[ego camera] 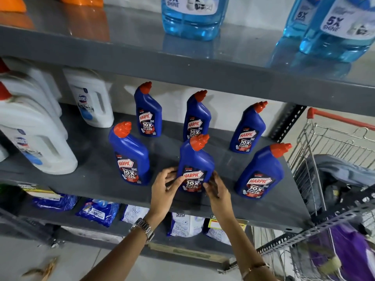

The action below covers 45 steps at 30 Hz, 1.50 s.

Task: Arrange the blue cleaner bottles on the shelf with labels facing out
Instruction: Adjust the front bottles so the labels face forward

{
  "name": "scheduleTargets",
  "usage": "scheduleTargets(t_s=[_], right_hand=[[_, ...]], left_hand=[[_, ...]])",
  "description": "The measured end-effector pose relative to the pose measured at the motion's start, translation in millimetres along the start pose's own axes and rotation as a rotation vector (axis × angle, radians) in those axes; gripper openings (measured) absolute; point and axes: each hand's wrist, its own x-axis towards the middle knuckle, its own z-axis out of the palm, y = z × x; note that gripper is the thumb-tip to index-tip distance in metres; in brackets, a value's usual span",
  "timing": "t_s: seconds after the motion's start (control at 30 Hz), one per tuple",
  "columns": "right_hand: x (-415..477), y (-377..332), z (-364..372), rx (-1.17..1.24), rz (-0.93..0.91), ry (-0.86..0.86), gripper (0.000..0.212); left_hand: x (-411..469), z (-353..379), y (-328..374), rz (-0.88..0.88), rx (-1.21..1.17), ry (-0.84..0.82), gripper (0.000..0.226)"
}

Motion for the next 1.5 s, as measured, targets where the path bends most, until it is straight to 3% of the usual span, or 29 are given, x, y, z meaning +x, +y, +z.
scheduleTargets(t_s=[0.47, 0.6, 0.8, 0.87, 1.0, 1.13, 1.5], right_hand=[[-3.3, 2.9, -1.6, 0.027, -0.042, -0.006, 0.048], [-34.3, 17.3, -12.6, 0.177, -0.083, 0.193, 0.047], [-53.1, 61.8, -80.0, 0.183, -0.046, 0.619, 0.045], [-38.4, 63.4, -111.1, 0.182, -0.004, 0.579, 0.046], [-5.2, 53.2, -147.6, 0.202, 0.011, 0.307, 0.058], [10.0, 49.2, -151.7, 0.28, 0.017, 0.185, 0.049], [11.2, 54.0, -159.7, 0.169, -0.035, 0.1, 0.041]], left_hand=[[-9.4, 6.2, 4.0, -0.026, -0.065, 0.063, 0.032], [-44.1, 23.3, 5.1, 0.046, -0.141, 0.203, 0.032], [-73.7, 83.7, 15.9, 0.022, -0.157, -0.189, 0.026], [-63.6, 108.0, 22.6, -0.017, -0.186, -0.262, 0.035], [-34.4, 144.8, 30.7, -0.08, -0.207, -0.226, 0.051], [-14.8, 159.2, 29.1, -0.063, -0.127, -0.19, 0.019], [-23.8, 154.8, 23.2, -0.055, -0.046, -0.117, 0.018]])
